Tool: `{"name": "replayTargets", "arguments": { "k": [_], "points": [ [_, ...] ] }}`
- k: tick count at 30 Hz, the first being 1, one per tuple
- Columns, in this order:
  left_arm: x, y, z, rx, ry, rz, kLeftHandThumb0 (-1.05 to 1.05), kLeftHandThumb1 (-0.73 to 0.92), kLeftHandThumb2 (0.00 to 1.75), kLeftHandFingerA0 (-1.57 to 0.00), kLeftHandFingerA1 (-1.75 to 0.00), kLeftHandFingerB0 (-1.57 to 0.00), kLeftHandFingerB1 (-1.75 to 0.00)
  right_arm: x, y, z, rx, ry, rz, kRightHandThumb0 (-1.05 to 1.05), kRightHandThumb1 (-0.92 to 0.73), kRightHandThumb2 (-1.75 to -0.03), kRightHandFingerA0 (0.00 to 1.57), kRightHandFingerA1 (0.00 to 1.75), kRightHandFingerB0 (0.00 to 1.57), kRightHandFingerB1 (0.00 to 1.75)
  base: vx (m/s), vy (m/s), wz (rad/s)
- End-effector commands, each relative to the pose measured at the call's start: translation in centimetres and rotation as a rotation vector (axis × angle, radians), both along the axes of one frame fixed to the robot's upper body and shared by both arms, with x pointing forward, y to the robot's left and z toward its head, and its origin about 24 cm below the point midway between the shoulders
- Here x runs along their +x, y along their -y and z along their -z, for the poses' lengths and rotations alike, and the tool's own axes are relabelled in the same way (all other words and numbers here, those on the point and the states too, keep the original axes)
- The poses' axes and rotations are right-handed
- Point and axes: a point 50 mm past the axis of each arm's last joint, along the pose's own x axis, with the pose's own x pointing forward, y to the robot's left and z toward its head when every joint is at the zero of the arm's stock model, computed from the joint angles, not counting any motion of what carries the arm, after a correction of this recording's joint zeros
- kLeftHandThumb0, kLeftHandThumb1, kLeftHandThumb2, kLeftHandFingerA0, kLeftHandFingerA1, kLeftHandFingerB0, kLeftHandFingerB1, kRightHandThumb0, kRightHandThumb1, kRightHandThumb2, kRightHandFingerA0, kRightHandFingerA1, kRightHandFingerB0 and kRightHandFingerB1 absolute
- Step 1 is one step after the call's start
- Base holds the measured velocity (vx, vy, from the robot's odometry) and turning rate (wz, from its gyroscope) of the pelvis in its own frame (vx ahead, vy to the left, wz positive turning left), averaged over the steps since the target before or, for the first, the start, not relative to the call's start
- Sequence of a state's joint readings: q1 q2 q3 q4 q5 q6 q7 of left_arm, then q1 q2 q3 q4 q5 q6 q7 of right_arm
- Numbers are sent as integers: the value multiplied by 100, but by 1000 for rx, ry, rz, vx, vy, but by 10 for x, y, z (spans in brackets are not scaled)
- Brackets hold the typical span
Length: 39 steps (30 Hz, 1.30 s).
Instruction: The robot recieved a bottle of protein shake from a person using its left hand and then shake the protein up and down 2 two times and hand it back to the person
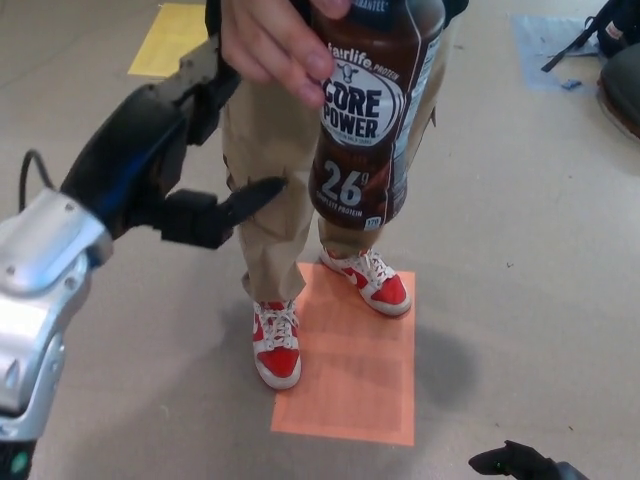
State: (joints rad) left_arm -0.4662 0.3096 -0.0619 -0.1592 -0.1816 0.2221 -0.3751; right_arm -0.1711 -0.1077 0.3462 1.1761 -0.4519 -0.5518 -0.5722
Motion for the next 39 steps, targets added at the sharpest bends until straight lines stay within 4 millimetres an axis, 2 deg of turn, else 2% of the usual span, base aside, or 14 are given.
{"name": "replayTargets", "arguments": {
  "k": [1, 3, 4, 5, 6, 11, 12, 13, 14, 16, 19, 25, 26, 39],
  "points": [
    [2, 53, -13, 16, -584, 215, -84, 48, 88, 0, -4, 0, 0, 9, 6, -10, 50, 78, 24, -26, -80, -80, 94, 66, 74, 63, 0, 0, 0],
    [2, 56, -13, 22, -592, 216, -84, 48, 88, 0, -5, 0, 0, 9, 6, -10, 51, 77, 30, -27, -80, -80, 94, 67, 74, 63, 0, 0, 0],
    [3, 58, -13, 26, -595, 220, -84, 60, 58, 0, -10, 0, 0, 9, 6, -10, 59, 75, 35, -27, -80, -80, 94, 67, 74, 63, 0, 0, 0],
    [3, 61, -14, 30, -601, 224, -84, 60, 58, 0, -10, 0, 0, 10, 7, -10, 69, 73, 42, -28, -80, -79, 94, 68, 74, 63, 0, 0, 0],
    [3, 62, -14, 33, -607, 223, -83, 49, 88, 0, -7, 0, -2, 11, 7, -10, 72, 68, 42, -29, -81, -79, 94, 68, 74, 63, 0, 0, 0],
    [5, 67, -13, 47, -636, 242, -83, 49, 82, 0, -8, 0, 0, 14, 7, -13, 92, 82, 48, -27, -78, -81, 93, 67, 74, 65, 0, 0, 0],
    [5, 68, -12, 49, -640, 246, -83, 61, 59, 0, -9, 0, 0, 14, 8, -13, 88, 83, 48, -29, -79, -79, 93, 67, 74, 64, 0, 0, 0],
    [6, 69, -11, 49, -643, 246, -83, 61, 59, 0, -9, 0, 0, 15, 8, -13, 82, 82, 47, -29, -79, -79, 93, 67, 74, 64, 0, 0, 0],
    [5, 70, -10, 47, -655, 241, -83, 49, 88, 0, -7, 0, -1, 15, 9, -14, 82, 84, 47, -29, -79, -80, 94, 69, 75, 65, 0, 0, 0],
    [5, 71, -8, 42, -680, 243, -84, 59, 58, 0, -13, 0, 0, 16, 8, -14, 83, 86, 43, -30, -79, -81, 95, 71, 75, 65, 0, 0, 0],
    [6, 72, -9, 67, -698, 269, -83, 46, 88, 0, -9, 0, 0, 18, 7, -14, 91, 75, 50, -30, -81, -79, 93, 69, 74, 63, 0, 0, 0],
    [1, 79, -3, 87, -734, 294, -82, 46, 87, 0, -8, 0, 0, 10, 8, -11, 76, 71, 50, -30, -78, -81, 97, 70, 76, 65, 0, 0, 0],
    [1, 80, -4, 92, -732, 297, -89, 58, 58, 0, -9, 0, 0, 11, 9, -11, 73, 70, 47, -29, -79, -81, 96, 71, 75, 65, 0, 0, 0],
    [3, 92, -2, 137, -747, 313, -88, 56, 59, 0, -4, 0, 0, 10, 9, -10, 77, 58, 50, -27, -78, -84, 96, 69, 76, 65, 0, 0, 0]
  ]
}}
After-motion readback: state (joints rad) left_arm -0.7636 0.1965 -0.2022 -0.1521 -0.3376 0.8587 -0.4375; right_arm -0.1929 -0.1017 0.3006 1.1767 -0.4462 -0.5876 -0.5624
